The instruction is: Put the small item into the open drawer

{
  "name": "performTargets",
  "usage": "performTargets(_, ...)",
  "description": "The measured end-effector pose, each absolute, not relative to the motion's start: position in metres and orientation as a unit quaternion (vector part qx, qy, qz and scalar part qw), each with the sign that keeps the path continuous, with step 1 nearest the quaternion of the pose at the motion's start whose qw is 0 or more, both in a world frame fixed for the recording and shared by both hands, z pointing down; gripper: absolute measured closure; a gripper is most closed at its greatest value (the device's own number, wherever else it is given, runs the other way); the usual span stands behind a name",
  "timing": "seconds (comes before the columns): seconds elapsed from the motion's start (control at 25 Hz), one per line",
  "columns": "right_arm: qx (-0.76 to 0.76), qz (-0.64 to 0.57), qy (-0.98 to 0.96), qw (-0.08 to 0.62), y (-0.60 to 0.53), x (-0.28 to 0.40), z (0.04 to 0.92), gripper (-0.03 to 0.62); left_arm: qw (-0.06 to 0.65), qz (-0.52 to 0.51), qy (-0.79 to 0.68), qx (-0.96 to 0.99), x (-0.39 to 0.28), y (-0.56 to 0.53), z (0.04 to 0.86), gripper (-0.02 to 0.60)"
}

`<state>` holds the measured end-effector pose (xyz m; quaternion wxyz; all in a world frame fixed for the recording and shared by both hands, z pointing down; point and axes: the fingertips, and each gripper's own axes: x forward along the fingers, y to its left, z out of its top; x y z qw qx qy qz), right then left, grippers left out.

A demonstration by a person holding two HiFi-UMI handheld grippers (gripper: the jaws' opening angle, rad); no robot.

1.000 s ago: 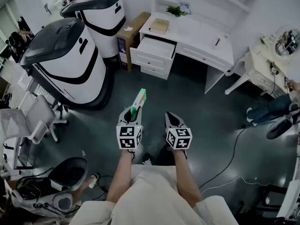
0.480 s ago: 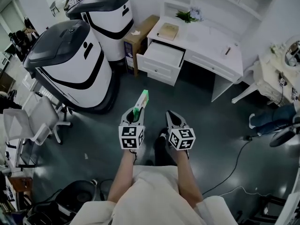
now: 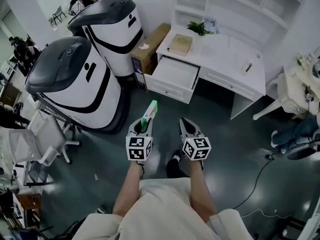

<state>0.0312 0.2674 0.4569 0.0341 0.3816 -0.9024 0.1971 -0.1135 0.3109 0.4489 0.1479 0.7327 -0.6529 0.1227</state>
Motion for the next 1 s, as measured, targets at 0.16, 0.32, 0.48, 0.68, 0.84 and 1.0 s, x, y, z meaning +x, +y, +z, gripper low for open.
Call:
performTargets(0.16,0.367,0.201,-0.907,0.043,0.214,0.026,0.461,0.569,0.141,0.143,-0.649,0.734,-0.115,0.255,0.447,0.482)
performTargets(0.32,0.369,0.225,-0.902,-0.002,0.156,0.040,0.452,0.569,0.128,0.154,-0.653,0.730,-0.114,0.198,0.437,0.482)
performTargets(0.48,0.370,0.228,-0.900,-0.010,0.112,0.062,0.457,0.569,0.127,0.146,-0.656,0.729,-0.108,0.151,0.432,0.482)
performTargets(0.68,0.383,0.230,-0.894,0.029,0.074,0.083,0.477,0.569,0.142,0.135,-0.660,0.725,-0.103,0.117,0.440,0.482)
performTargets(0.84,0.380,0.242,-0.892,0.032,0.056,0.085,0.485,0.569,0.158,0.137,-0.659,0.723,-0.105,0.098,0.456,0.482)
performTargets(1.0,0.382,0.236,-0.892,0.053,0.034,0.084,0.496,0.569,0.174,0.133,-0.657,0.721,-0.111,0.073,0.470,0.482)
